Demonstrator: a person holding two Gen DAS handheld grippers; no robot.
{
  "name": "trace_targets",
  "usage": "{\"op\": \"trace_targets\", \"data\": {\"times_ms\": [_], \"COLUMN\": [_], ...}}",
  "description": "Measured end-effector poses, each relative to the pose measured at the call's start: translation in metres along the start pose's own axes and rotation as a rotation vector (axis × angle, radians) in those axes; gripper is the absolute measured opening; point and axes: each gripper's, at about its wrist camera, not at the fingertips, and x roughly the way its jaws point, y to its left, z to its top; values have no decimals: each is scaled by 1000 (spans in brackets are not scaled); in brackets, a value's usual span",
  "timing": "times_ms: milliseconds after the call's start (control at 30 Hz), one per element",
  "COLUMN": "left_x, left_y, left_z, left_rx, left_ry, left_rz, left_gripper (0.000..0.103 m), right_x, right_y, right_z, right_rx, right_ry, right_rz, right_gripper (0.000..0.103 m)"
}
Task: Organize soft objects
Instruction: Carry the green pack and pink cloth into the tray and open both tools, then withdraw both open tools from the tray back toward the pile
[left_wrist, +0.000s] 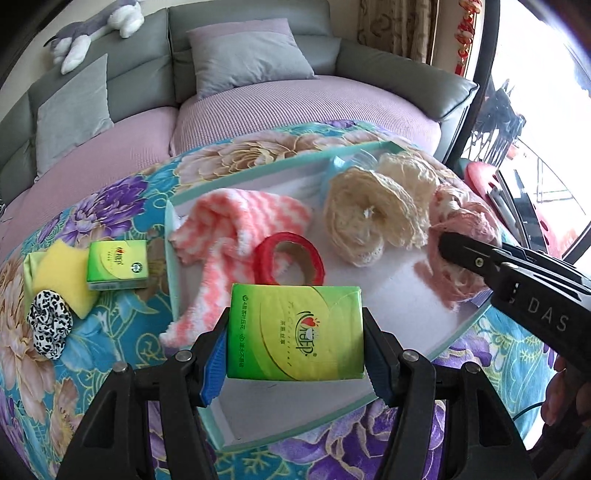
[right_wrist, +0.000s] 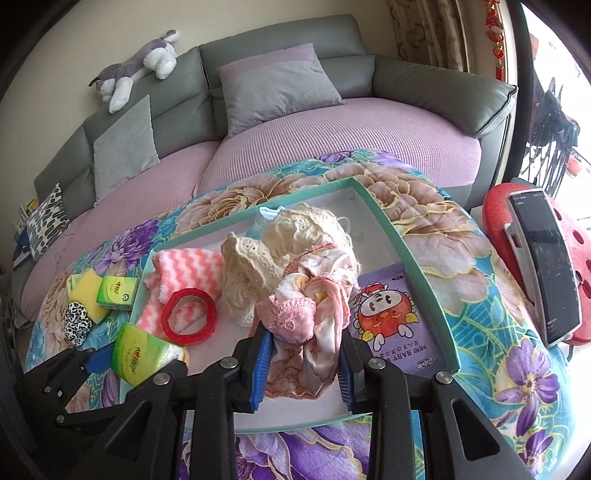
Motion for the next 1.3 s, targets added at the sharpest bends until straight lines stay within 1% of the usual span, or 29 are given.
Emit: {"op": "trace_targets", "data": {"times_ms": [300,500,567,600,633,700,800,967,1167,1200,1233,1267,1300], "left_x": [9,10,7,5,3,-1,-7,-12,-16,-16,-15,-14,-14], "left_y": [-14,-16,-15,-14,-13,-10,-5,7,33,37,41,44,47], "left_z": [1,2,2,3,4,4,6,6,5,4,4,3,2], "left_rx": [29,45,45,44,43,39,29,4,-67,-80,-90,-94,-94], "left_ry": [15,25,18,12,5,-5,-19,-33,-49,-50,-51,-54,-59], "left_rz": [-28,0,8,14,18,22,33,54,106,119,138,157,180], "left_gripper": [65,66,69,77,81,81,81,81,81,86,98,102,103], "right_x": [4,5,4,4,3,0,-2,-5,-5,-4,-3,-2,-1], "right_y": [-1,-2,-2,-3,-4,-6,-8,-6,-1,0,2,4,8], "right_z": [-2,-2,-2,-1,-1,0,2,3,3,3,3,3,3], "right_rx": [3,4,7,11,16,25,35,34,18,13,5,-8,-23], "right_ry": [20,25,26,25,21,13,7,1,5,9,12,13,13], "right_rz": [-1,-11,-25,-37,-46,-50,-56,-50,-50,-50,-49,-47,-50], "right_gripper": [34,35,48,62,67,67,71,71,71,74,81,86,94]}}
